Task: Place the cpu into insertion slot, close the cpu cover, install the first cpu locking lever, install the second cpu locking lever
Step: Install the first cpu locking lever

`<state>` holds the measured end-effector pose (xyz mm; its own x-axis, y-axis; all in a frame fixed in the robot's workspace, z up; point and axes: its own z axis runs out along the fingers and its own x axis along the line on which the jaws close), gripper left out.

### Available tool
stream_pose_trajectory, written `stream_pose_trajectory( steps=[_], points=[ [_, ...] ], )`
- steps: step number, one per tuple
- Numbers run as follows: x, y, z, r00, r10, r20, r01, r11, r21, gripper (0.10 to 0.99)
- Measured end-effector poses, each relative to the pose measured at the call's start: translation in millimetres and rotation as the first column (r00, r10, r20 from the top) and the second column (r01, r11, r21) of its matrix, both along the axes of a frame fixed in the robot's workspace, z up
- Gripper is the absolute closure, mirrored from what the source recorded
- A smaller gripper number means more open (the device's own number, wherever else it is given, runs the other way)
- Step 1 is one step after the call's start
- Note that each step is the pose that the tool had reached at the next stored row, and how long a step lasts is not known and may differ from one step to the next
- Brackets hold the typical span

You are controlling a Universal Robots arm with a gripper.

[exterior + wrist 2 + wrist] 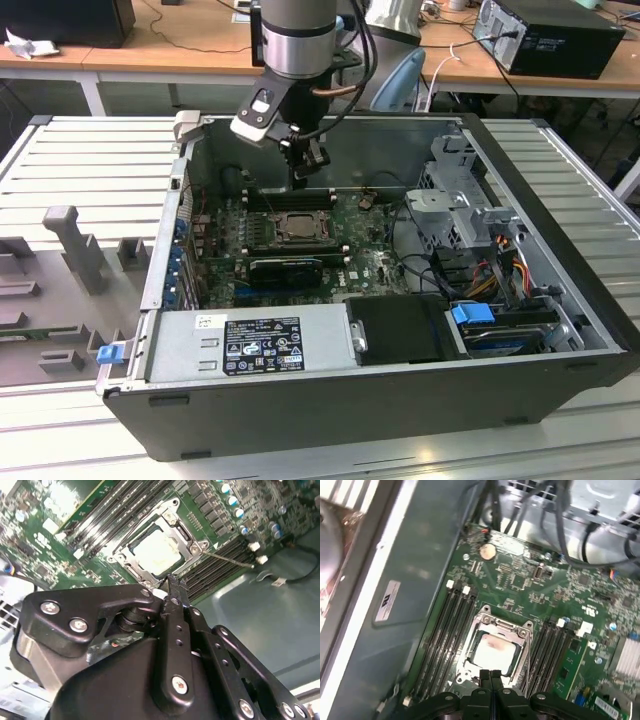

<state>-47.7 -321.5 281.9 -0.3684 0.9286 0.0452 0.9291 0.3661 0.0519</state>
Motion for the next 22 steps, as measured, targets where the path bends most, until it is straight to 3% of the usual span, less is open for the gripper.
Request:
stream_pose_trajectory(
  steps=[3, 7, 9, 12, 13, 19, 22],
  points=[
    [0.0, 0.0, 0.0, 0.9974, 0.071, -0.0001, -0.071, 0.9974, -0.001, 0.98],
    [0.0, 0.0, -0.4, 0.9885, 0.151, -0.0016, -0.151, 0.9885, -0.007, 0.98],
    [0.0, 0.0, -0.5, 0.9819, 0.189, -0.0023, -0.189, 0.9819, -0.009, 0.98],
    [0.0, 0.0, -0.5, 0.9605, 0.278, -0.0029, -0.278, 0.9605, -0.009, 0.98],
    [0.0, 0.0, -0.6, 0.9562, 0.293, -0.0028, -0.293, 0.9561, -0.009, 0.98],
    [0.0, 0.0, -0.5, 0.9359, 0.352, -0.0029, -0.352, 0.9359, -0.009, 0.98],
    [0.0, 0.0, -0.5, 0.9304, 0.367, -0.0029, -0.367, 0.9304, -0.009, 0.98]
  ],
)
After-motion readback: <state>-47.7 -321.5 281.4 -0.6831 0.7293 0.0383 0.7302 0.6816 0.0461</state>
